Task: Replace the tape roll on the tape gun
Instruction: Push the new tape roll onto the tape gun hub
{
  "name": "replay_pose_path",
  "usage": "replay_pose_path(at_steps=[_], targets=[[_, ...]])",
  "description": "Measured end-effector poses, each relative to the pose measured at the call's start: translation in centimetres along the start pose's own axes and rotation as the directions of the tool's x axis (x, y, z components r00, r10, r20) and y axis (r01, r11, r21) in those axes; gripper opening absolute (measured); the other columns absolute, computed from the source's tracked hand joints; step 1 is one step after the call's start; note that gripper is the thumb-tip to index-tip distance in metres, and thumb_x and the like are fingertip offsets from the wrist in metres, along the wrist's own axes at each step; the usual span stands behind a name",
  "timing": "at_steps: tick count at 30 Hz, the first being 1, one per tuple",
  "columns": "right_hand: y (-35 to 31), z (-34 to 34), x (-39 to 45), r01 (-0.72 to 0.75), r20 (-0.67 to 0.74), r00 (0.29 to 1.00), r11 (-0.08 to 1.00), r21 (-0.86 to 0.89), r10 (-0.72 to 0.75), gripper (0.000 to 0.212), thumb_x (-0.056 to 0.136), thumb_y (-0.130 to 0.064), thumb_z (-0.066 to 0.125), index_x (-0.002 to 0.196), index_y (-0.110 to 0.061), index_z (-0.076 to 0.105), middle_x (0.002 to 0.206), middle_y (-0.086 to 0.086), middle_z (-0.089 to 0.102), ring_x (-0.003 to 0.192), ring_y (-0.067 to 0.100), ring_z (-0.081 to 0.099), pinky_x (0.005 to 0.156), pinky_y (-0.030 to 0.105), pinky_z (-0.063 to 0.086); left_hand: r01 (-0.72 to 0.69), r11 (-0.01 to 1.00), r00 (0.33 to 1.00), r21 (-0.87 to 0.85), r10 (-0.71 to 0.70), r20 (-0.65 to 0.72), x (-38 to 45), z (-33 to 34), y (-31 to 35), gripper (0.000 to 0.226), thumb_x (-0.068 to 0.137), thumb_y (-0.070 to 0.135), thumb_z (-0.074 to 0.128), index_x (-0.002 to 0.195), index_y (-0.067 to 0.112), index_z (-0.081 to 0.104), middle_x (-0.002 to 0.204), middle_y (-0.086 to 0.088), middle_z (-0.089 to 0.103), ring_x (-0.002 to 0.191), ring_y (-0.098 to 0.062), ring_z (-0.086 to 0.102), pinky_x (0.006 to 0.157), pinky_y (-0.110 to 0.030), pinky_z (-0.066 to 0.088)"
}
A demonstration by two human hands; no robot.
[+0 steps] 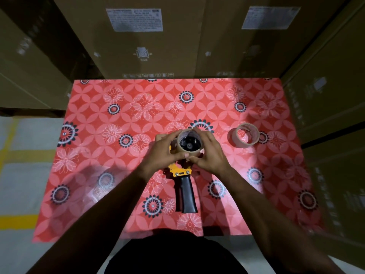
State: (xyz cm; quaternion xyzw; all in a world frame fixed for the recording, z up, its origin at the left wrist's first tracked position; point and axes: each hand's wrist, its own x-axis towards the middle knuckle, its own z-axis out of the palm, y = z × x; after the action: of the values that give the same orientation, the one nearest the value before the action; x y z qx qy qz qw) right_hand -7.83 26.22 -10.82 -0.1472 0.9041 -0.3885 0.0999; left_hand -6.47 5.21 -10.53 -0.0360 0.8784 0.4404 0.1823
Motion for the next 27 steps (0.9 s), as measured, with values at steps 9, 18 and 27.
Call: replay_pose_path(at_steps=[9, 18, 27], targets=[[-1.0, 0.3, -0.8, 0.07, 0.101, 0.995, 0.877, -0.475, -0.025, 0.091, 0.094, -0.06, 0.032, 0.161, -0.005, 0.004, 0.17, 0.017, 0.007, 0.158, 0.028, 0.009, 0.125, 0.058, 0.013, -0.227, 0.896, 0.971, 0.381, 0.239, 0.016, -1.1, 1.1, 1.5, 0.086, 0.099, 0.057, 0.046, 0.161, 0.026, -0.006, 0.171, 0.009, -0.007, 0.156, -0.011, -0.006, 0.124, -0.052, 0.004], [-1.9, 0.4, -0.2, 0.092, 0.138, 0.99, 0.829, -0.552, -0.018, 0.088, 0.098, -0.046, 0.052, 0.159, 0.003, 0.012, 0.166, 0.026, 0.018, 0.156, 0.038, 0.017, 0.126, 0.052, 0.016, -0.217, 0.901, 0.975, 0.375, 0.222, 0.03, -0.9, 1.1, 1.0, 0.082, 0.101, 0.054, 0.045, 0.162, 0.027, -0.002, 0.171, 0.009, -0.006, 0.156, -0.009, -0.005, 0.124, -0.05, 0.003], [-1.6, 1.2, -1.1, 0.169, 0.093, 0.986, 0.824, -0.541, -0.141, 0.08, 0.089, -0.021, 0.072, 0.148, 0.015, 0.03, 0.147, 0.043, 0.04, 0.138, 0.056, 0.041, 0.111, 0.06, 0.042, -0.216, 0.931, 0.976, 0.293, 0.211, 0.048, -0.6, 0.5, 0.8, 0.087, 0.095, 0.048, 0.062, 0.161, 0.03, 0.009, 0.162, -0.007, 0.03, 0.15, -0.025, 0.024, 0.119, -0.048, 0.019]])
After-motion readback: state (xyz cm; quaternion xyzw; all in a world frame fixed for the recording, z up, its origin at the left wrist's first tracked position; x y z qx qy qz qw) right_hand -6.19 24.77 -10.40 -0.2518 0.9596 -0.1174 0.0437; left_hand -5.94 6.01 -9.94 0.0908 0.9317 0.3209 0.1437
